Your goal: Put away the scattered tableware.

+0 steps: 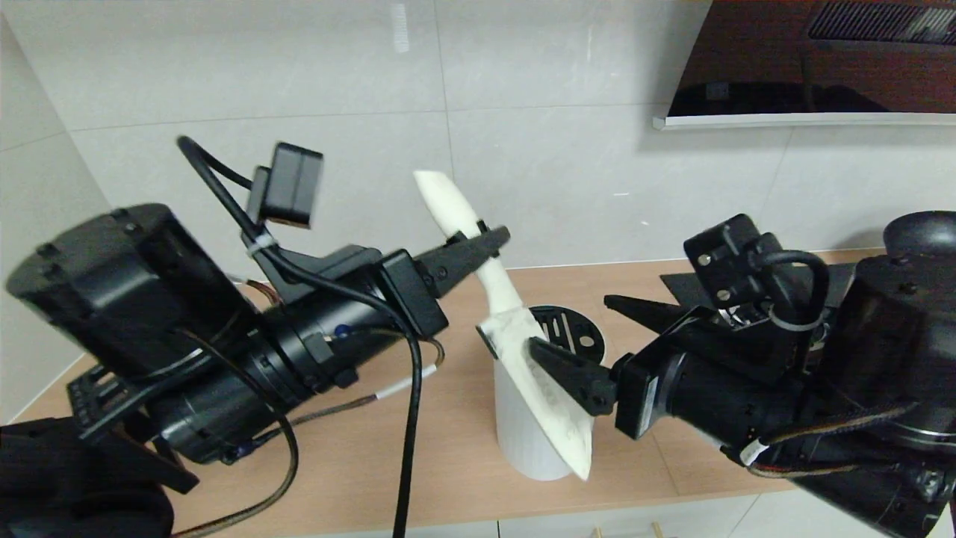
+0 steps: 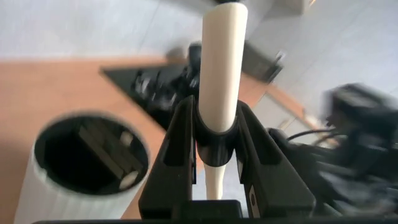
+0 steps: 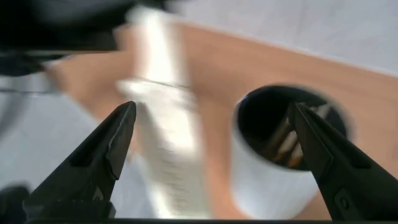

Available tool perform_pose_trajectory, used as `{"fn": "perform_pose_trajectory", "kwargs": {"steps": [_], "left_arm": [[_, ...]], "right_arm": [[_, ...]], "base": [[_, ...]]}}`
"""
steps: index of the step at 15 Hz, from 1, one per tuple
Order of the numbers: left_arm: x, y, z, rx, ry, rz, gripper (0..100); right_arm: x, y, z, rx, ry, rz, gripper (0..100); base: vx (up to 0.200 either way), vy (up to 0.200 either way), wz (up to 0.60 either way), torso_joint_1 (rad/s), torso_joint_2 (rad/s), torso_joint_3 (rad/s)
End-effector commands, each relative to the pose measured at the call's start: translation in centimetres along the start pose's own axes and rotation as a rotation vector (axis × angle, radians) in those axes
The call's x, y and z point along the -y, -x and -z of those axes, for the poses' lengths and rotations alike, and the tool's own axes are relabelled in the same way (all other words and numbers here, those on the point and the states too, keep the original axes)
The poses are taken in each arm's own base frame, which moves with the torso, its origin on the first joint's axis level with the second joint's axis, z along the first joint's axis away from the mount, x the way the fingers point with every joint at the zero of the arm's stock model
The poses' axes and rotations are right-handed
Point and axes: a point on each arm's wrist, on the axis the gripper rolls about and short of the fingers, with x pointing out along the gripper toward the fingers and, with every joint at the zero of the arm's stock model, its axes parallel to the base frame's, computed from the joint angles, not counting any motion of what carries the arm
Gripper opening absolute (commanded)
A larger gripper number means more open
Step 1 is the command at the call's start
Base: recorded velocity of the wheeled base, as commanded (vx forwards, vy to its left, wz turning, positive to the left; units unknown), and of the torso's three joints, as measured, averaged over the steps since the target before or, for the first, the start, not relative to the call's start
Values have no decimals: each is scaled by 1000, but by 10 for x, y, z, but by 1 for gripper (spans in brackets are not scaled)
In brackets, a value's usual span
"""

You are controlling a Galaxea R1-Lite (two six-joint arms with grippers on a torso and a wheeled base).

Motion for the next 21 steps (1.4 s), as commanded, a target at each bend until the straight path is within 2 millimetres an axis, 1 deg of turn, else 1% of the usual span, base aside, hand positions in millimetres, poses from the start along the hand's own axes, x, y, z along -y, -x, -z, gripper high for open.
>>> {"fn": "perform_pose_trajectory", "kwargs": {"steps": [1,2,3,4,5,6,7,8,9,11,12,15,19,21], "left_arm": [[5,2,-29,88,-85,40,0],[2,-2,-40,96,-150,87,0],[-1,-5,-45,98,-188,108,0],[-7,-7,-46,97,-227,112,0],[-20,-15,-35,96,-324,108,0],[-28,-20,-28,99,-381,102,0],[-45,-30,-16,122,-487,94,0],[-50,-36,-8,148,-509,111,0],[-50,-42,-2,163,-509,135,0],[-51,-44,1,163,-519,137,0],[-51,-44,1,162,-536,135,0],[-60,-46,14,126,-581,117,0],[-62,-45,18,109,-578,113,0],[-65,-47,28,82,-565,112,0]], "right_arm": [[20,8,-15,53,3,49,100],[24,8,-16,57,3,61,100],[26,8,-16,57,3,66,100],[26,8,-17,60,2,69,100],[28,6,-16,55,5,77,100],[28,6,-16,53,5,77,100],[28,3,-13,43,6,78,100],[29,3,-12,40,6,83,100],[29,3,-12,40,6,83,100],[30,2,-12,39,6,85,100],[32,0,-8,24,8,95,100],[36,-9,3,-14,32,111,100],[38,-9,3,-16,43,121,100],[38,-10,4,-17,43,122,100]], "base": [[0,0,0,0,0,0],[0,0,0,0,0,0],[0,0,0,0,0,0],[0,0,0,0,0,0],[0,0,0,0,0,0],[0,0,0,0,0,0],[0,0,0,0,0,0],[0,0,0,0,0,0],[0,0,0,0,0,0],[0,0,0,0,0,0],[0,0,0,0,0,0],[0,0,0,0,0,0],[0,0,0,0,0,0],[0,0,0,0,0,0]]}}
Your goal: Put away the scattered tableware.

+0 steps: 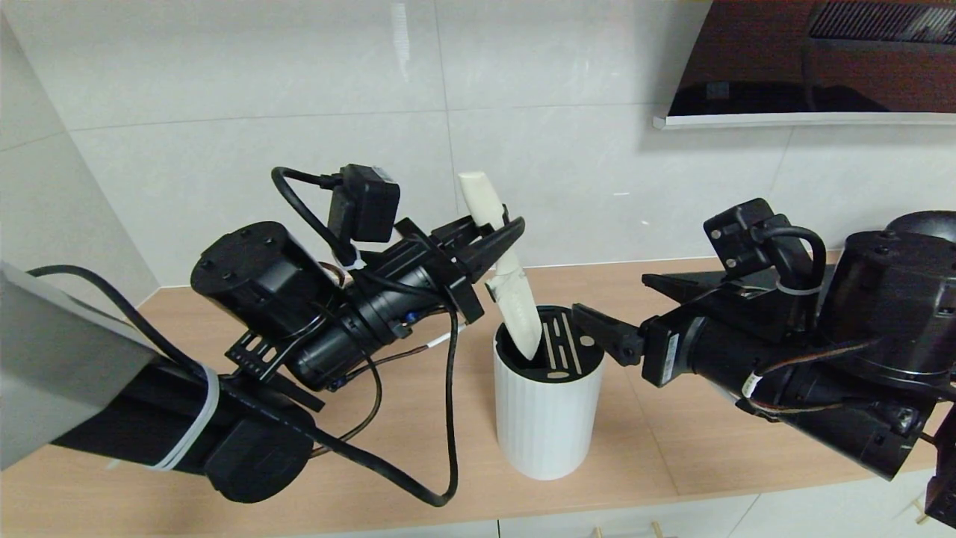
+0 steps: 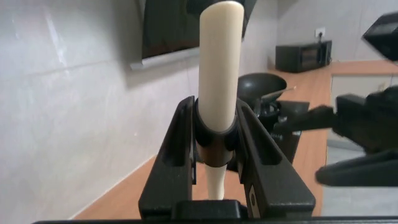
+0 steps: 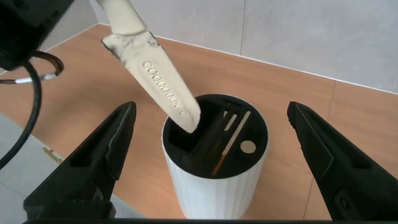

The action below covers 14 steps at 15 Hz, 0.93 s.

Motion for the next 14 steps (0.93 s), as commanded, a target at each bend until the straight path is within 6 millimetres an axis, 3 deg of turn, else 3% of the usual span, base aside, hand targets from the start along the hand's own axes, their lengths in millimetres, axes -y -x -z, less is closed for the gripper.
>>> {"fn": "perform_pose_trajectory", "kwargs": {"steps": [1,6,14], "left_arm": [[1,0,9,-26,13,1,0],[3,-1,31,-80,40,2,0],[13,-5,92,-217,113,-7,0]], "right_arm": [[0,-1,1,-5,1,1,100],[0,-4,4,-11,2,4,100],[0,-6,6,-21,5,5,100]], "base": [[0,0,0,0,0,0],[0,0,0,0,0,0],[0,0,0,0,0,0]]}}
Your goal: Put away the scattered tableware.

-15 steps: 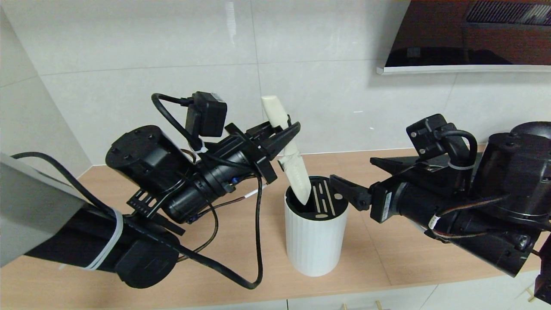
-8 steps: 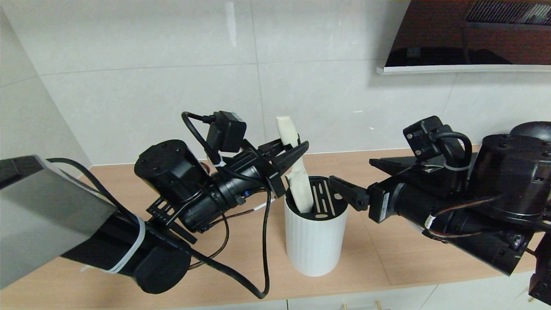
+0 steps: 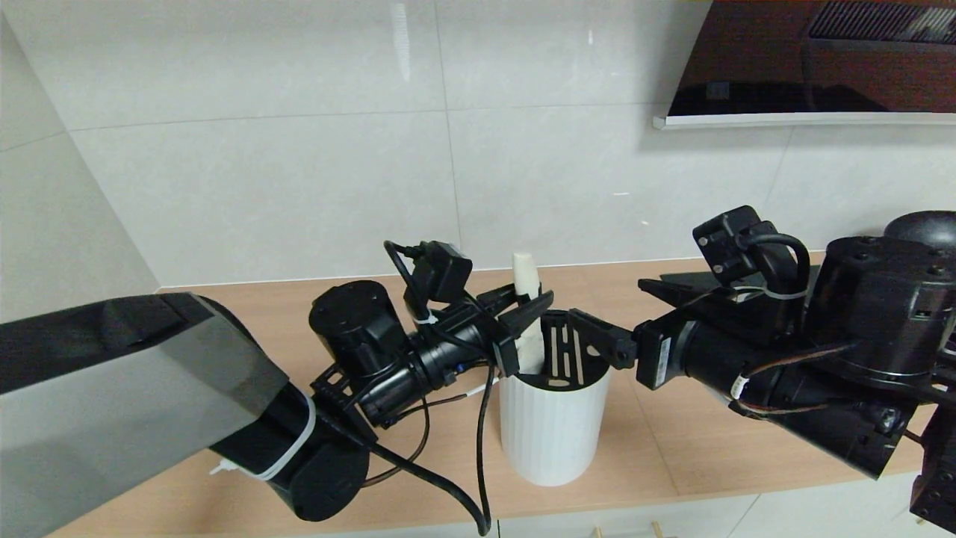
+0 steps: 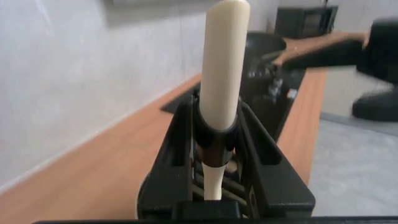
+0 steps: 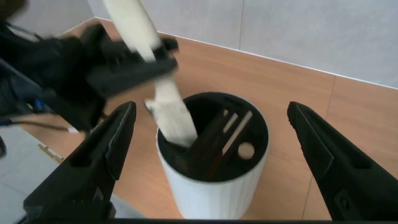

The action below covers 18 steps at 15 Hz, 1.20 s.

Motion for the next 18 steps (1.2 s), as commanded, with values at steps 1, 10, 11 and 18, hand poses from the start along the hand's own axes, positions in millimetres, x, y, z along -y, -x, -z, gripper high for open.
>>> {"fn": "perform_pose_trajectory", "kwargs": {"steps": [1,10,11,18], "left_arm": [[0,-2,21,-49,21,-5,0],[0,-5,10,3,33,-28,100],[0,-4,8,6,32,-28,100],[22,41,-99,217,-35,-8,100]], "right_arm": [[0,-1,1,-3,1,0,100],[0,0,-1,3,1,0,100],[0,0,0,1,1,2,100],[4,5,-8,32,-4,21,100]], "base": [[0,0,0,0,0,0],[0,0,0,0,0,0],[0,0,0,0,0,0],[0,0,0,0,0,0]]}}
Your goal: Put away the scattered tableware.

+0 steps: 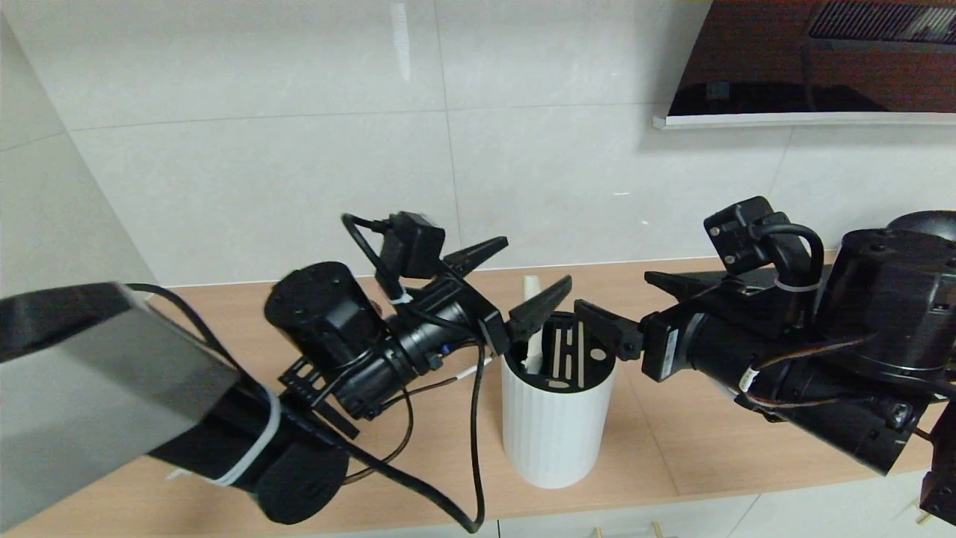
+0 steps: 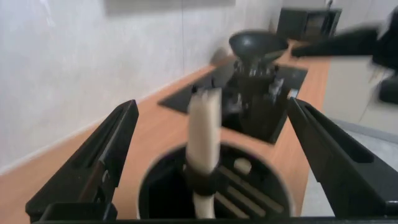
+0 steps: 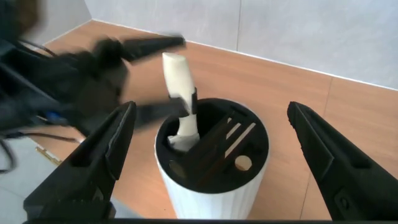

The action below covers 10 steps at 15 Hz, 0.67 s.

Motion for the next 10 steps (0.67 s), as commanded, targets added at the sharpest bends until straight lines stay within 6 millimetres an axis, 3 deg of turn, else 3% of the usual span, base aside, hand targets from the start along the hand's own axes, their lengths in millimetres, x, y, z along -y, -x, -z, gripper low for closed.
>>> {"fn": "perform_pose_trajectory", "kwargs": {"steps": [1,4,5,6,8,9,10], "left_arm": [[24,46,-86,136,17,23,100],[37,89,-129,186,43,7,100],[40,100,-135,187,41,-3,100],[44,132,-137,161,53,-45,100],[51,179,-142,178,52,-132,100],[51,181,-143,182,50,-136,100],[64,222,-155,216,30,-231,100]], "right_arm": [[6,6,-10,37,-5,38,100],[13,40,-35,141,-27,128,100],[17,51,-39,163,-34,159,100],[34,78,-38,185,-36,242,100],[63,116,-25,195,-26,404,100],[64,117,-25,197,-26,410,100],[83,154,0,176,-20,552,100]], "base": [[0,0,0,0,0,0],[0,0,0,0,0,0],[0,0,0,0,0,0],[0,0,0,0,0,0],[0,0,0,0,0,0],[0,0,0,0,0,0],[0,0,0,0,0,0]]}}
